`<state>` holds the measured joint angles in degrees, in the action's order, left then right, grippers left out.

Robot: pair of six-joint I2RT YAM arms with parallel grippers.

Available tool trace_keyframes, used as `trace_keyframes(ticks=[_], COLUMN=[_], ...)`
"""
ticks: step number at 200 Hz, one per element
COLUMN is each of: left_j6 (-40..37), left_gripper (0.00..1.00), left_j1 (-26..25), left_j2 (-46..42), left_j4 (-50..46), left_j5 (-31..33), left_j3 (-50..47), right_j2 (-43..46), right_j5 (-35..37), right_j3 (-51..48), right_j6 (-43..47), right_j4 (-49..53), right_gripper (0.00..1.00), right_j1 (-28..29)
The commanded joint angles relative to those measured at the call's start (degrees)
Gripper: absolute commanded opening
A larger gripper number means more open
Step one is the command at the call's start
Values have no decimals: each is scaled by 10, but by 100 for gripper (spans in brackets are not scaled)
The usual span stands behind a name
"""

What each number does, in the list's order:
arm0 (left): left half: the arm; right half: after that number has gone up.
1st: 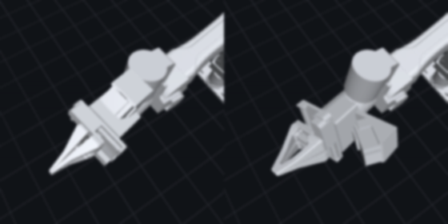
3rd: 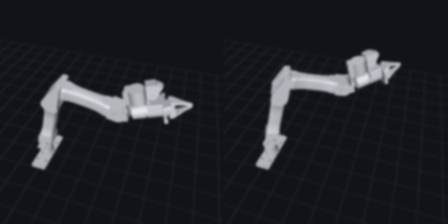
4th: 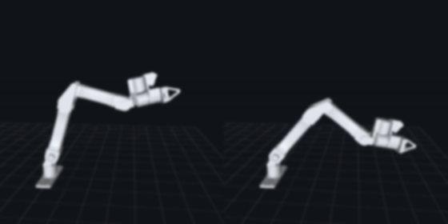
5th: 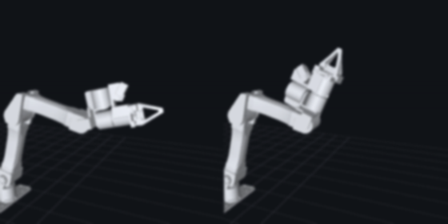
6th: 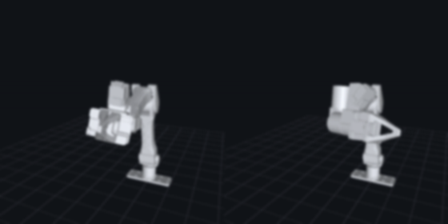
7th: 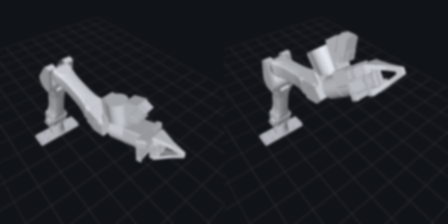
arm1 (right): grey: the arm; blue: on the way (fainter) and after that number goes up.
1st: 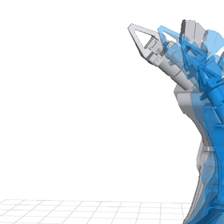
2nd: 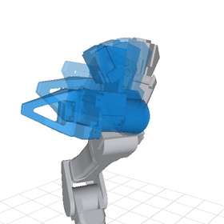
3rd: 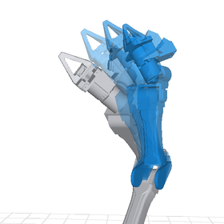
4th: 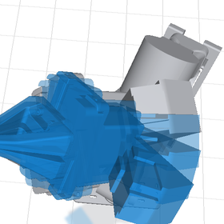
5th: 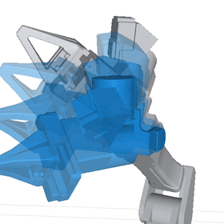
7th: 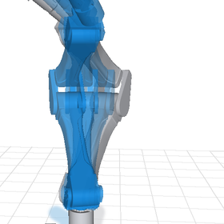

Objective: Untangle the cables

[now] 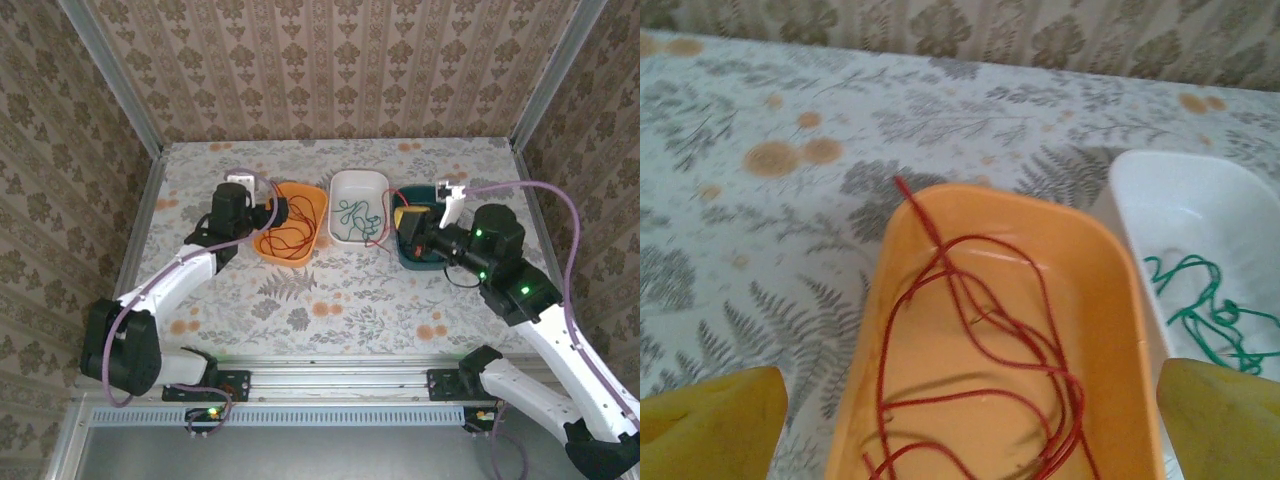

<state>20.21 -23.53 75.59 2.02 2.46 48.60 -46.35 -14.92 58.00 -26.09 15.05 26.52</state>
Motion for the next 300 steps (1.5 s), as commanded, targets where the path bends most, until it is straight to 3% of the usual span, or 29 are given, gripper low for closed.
trace_keyframes(ticks=[1, 56, 83, 146, 187, 235, 300], left_j6=[58, 148, 138, 122, 110, 114, 114], left_gripper=[96, 96, 96, 96, 96, 96, 95], left_j1=[1, 1, 8, 25, 27, 27, 26], left_j2=[-25, -108, -158, -211, -211, -204, -198], left_j4=[-17, -114, -146, -165, -164, -158, -145], left_j5=[82, 270, 305, 287, 278, 253, 212], left_j3=[-23, -82, -92, -94, -86, -90, -96], right_j2=[-35, -212, -326, -558, -666, -753, -844], right_j5=[-63, -89, -107, -74, -25, 14, 8], right_j3=[50, 155, 221, 341, 388, 449, 525], right_j6=[-6, -52, -46, 29, 31, 30, 21], right_j4=[-69, -201, -233, -158, -31, 95, 133], right_gripper=[0, 0, 0, 0, 0, 0, 0], right_j1=[4, 12, 25, 57, 89, 108, 108])
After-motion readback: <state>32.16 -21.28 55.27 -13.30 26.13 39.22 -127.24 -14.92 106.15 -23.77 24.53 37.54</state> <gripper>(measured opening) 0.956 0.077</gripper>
